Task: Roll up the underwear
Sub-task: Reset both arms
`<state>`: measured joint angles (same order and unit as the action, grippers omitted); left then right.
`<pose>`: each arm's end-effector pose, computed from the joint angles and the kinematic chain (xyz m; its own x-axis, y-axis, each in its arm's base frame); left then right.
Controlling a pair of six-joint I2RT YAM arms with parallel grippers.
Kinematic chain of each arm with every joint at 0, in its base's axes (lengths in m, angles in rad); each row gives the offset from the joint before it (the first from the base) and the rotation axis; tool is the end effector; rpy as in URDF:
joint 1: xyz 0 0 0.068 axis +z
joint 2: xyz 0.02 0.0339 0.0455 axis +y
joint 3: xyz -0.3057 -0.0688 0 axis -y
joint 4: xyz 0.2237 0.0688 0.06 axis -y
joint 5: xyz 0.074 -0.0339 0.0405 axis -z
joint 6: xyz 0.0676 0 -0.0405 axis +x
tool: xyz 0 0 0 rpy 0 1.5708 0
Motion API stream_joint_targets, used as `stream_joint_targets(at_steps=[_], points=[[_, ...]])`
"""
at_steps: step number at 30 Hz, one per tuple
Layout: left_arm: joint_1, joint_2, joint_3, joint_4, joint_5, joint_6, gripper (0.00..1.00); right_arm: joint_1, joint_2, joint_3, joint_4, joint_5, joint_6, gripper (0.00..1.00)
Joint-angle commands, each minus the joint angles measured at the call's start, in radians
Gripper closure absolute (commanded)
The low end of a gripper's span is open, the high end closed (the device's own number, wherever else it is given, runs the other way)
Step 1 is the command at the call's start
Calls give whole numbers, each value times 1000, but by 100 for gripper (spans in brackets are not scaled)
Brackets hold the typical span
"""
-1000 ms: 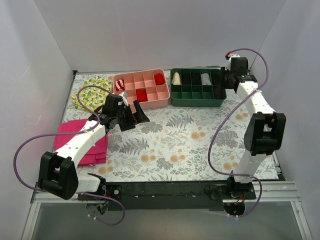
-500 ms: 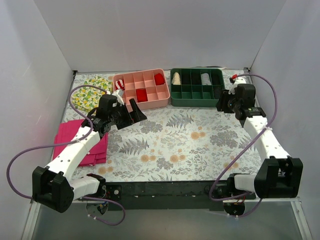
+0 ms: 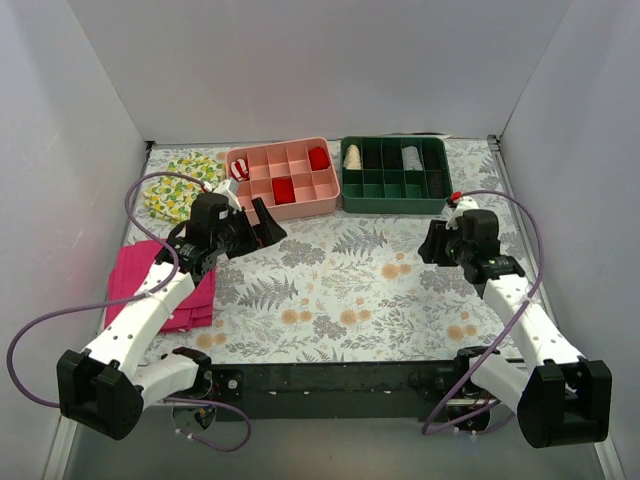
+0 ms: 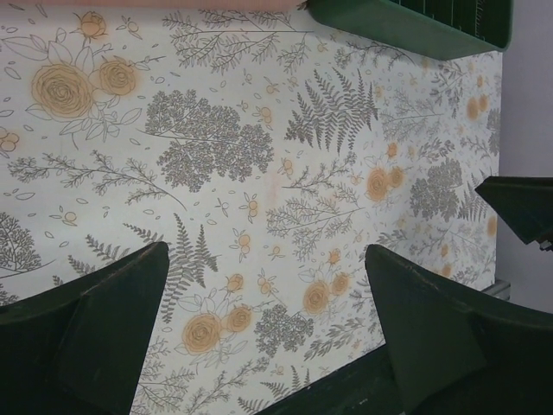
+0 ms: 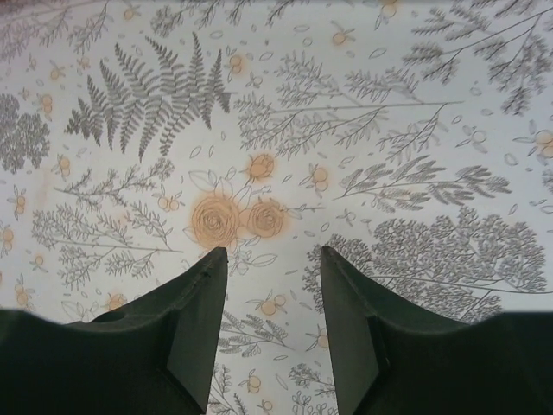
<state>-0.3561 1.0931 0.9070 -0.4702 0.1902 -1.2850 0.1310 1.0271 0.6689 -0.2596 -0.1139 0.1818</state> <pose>0.2033 -0.0892 0.3169 -0.6244 -0.7730 -0.1127 -0.4126 0.4488 -0.7926 0.2047 0.0347 0.2711 -0.6049 0.1015 -0.7898 -0.1141 0.9706 0.2121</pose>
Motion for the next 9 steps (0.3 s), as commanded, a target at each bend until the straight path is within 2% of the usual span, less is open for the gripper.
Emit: stream_joint_targets(at_steps=[1,6,9], points=[[5,-55,-36,4,-75,33,2,88,-44,-51,25,23,39,45],[5,-56,-48,13,-115,44,2,197,-58,-66,17,108,59,44],[5,-67,-45,22,-155,44,2,252,-78,-89,39,213,80,44]])
